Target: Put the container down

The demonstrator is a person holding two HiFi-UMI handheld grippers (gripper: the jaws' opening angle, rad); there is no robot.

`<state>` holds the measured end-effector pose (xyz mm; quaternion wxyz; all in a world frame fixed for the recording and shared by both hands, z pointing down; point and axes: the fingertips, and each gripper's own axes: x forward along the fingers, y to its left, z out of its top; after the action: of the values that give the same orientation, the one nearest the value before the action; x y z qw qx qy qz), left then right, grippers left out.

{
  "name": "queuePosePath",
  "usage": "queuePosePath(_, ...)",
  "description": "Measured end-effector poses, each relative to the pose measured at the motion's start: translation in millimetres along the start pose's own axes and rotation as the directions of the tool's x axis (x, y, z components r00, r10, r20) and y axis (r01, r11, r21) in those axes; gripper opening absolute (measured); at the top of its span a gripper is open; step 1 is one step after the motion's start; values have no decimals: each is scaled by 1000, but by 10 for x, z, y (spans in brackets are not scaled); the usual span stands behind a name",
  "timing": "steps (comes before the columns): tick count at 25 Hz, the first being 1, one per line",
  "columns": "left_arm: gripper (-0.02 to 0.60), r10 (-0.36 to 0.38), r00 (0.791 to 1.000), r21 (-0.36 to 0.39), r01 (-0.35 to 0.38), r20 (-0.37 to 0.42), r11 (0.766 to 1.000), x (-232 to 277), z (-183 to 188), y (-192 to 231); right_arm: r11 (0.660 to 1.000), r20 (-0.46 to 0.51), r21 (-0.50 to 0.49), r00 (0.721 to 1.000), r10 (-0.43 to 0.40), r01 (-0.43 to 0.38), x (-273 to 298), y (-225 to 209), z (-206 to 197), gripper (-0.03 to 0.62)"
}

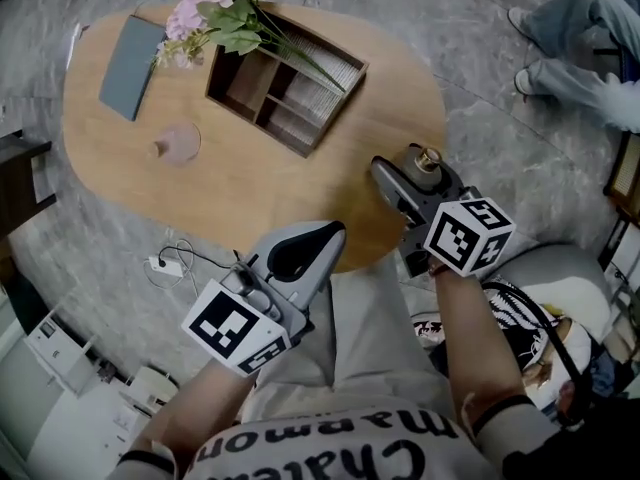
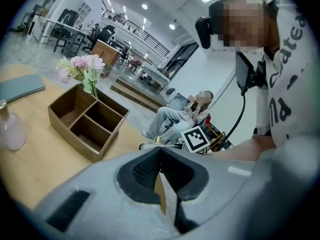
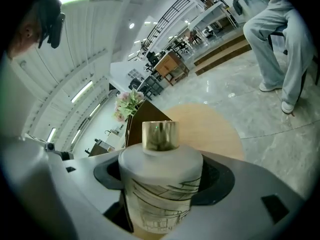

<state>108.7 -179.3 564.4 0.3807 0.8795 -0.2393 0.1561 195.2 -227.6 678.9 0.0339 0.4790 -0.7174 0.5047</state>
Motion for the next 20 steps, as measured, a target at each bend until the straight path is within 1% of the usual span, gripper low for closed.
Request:
queuePosePath(5, 15, 23, 1000, -13, -23, -6, 1000, -90, -114, 154, 993, 19, -89, 997, -72, 74, 104, -90, -72, 339)
queuePosePath(9, 14, 41, 999, -28, -41, -1, 999, -148, -181, 243, 985, 33, -115, 992, -123, 126, 154, -181, -155, 339)
queuePosePath(14, 14, 46, 999, -37, -47, -19, 998, -269, -344, 268, 980, 99, -122, 984, -145, 157, 150, -191, -173, 339)
queuePosePath(20, 15, 48, 999, -51, -48, -13, 998, -383, -445, 265, 953, 177, -215, 968, -176, 213, 115, -134, -214, 339)
